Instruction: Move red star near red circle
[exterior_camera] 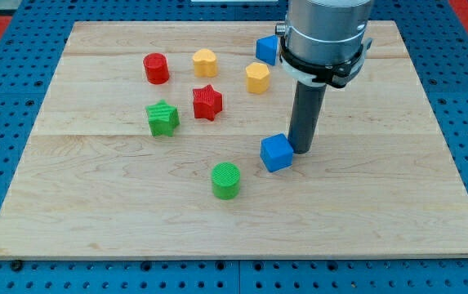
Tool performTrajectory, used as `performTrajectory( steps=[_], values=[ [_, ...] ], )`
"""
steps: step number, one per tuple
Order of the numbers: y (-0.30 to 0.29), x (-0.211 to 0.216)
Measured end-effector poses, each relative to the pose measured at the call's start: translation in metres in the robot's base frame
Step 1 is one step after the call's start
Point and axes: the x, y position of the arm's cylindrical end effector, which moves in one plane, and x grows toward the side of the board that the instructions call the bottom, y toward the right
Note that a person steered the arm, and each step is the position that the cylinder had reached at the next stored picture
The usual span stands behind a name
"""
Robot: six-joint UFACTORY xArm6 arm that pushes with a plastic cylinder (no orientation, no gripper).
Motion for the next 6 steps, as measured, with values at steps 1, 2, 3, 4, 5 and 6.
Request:
performTrajectory(
  steps=[1,2,3,4,5,6],
  values=[
    [-0.007,0.001],
    [-0.008,0.001],
    [-0.008,0.000],
    [-0.010,-0.044],
    [-0.048,-0.056],
    [-0.088,-0.054]
  ],
)
